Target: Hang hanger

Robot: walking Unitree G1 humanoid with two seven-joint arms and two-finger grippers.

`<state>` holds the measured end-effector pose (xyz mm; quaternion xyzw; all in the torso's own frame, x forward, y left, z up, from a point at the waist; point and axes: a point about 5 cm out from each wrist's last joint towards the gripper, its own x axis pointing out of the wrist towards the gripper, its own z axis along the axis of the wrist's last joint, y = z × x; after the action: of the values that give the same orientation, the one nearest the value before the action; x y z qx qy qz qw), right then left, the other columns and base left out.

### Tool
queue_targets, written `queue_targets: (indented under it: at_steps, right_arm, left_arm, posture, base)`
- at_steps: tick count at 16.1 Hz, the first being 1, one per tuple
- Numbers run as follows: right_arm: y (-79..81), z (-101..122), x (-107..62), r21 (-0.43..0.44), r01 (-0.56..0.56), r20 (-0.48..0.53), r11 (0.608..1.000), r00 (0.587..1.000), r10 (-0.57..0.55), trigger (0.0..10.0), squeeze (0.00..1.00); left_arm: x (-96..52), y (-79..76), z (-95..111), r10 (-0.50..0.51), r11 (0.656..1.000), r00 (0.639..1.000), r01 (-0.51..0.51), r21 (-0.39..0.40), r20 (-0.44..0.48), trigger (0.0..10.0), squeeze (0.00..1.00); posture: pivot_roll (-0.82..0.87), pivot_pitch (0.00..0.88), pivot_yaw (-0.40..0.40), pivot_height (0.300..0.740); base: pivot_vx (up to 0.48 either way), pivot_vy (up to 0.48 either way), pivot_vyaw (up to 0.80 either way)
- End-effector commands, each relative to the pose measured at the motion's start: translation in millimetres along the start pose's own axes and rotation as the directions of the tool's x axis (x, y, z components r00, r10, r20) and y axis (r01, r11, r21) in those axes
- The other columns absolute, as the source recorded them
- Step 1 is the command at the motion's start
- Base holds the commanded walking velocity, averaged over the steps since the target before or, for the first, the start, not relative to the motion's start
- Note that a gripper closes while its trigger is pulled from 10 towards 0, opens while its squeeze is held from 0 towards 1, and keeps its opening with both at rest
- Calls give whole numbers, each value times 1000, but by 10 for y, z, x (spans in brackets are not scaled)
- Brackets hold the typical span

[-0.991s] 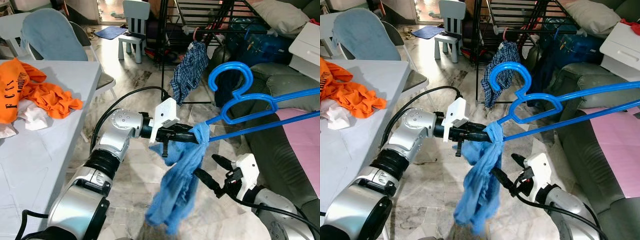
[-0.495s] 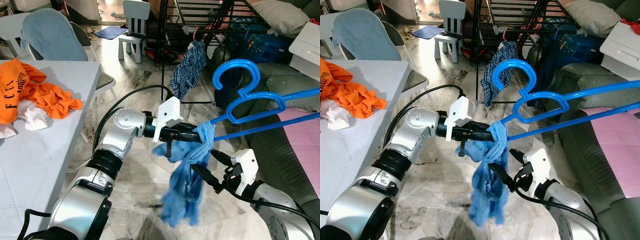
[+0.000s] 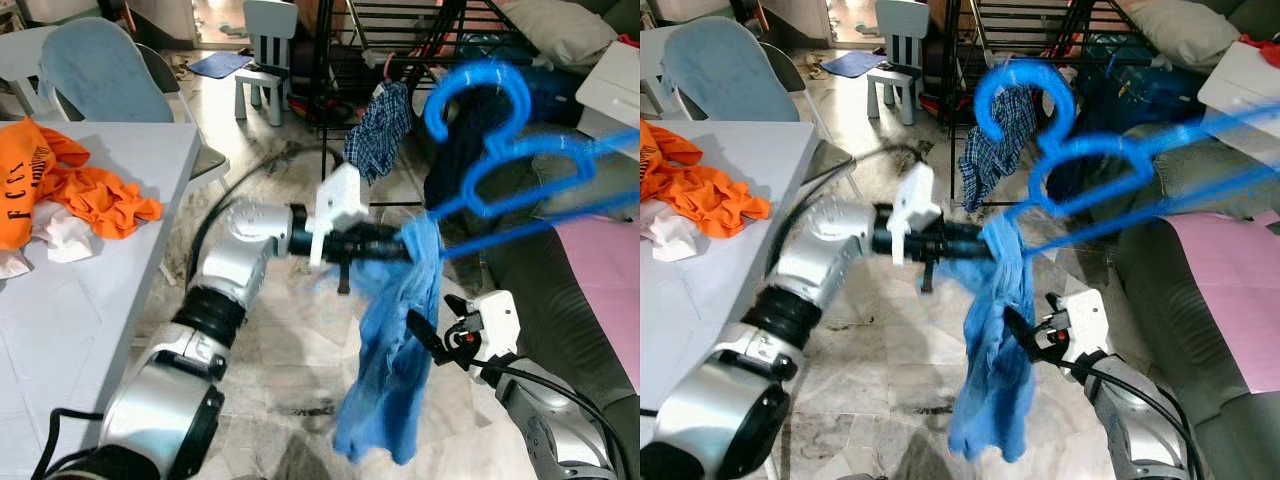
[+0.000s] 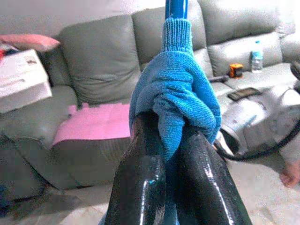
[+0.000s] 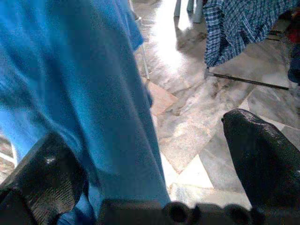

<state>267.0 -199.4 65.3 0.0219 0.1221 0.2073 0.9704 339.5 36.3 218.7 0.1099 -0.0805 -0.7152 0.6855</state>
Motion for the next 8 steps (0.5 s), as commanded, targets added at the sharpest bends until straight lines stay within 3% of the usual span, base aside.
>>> queue_targets:
  at_steps: [1,8]
  right_arm:
    - [-50,-93,-16,10,42,-28,999,999,-42,10000,0]
    - [-277,-461,-181,86,254,-166,963,957,-237,10000,0]
  left_arm:
    - [-5,66,195,14,998,999,-17,60,39,0,0]
    - [-58,134,285,59,996,997,-63,70,56,0,0]
  posture:
    - [42,0,-48,740]
    - [37,0,-54,740]
  base:
    - [0,0,0]
    - [0,0,0]
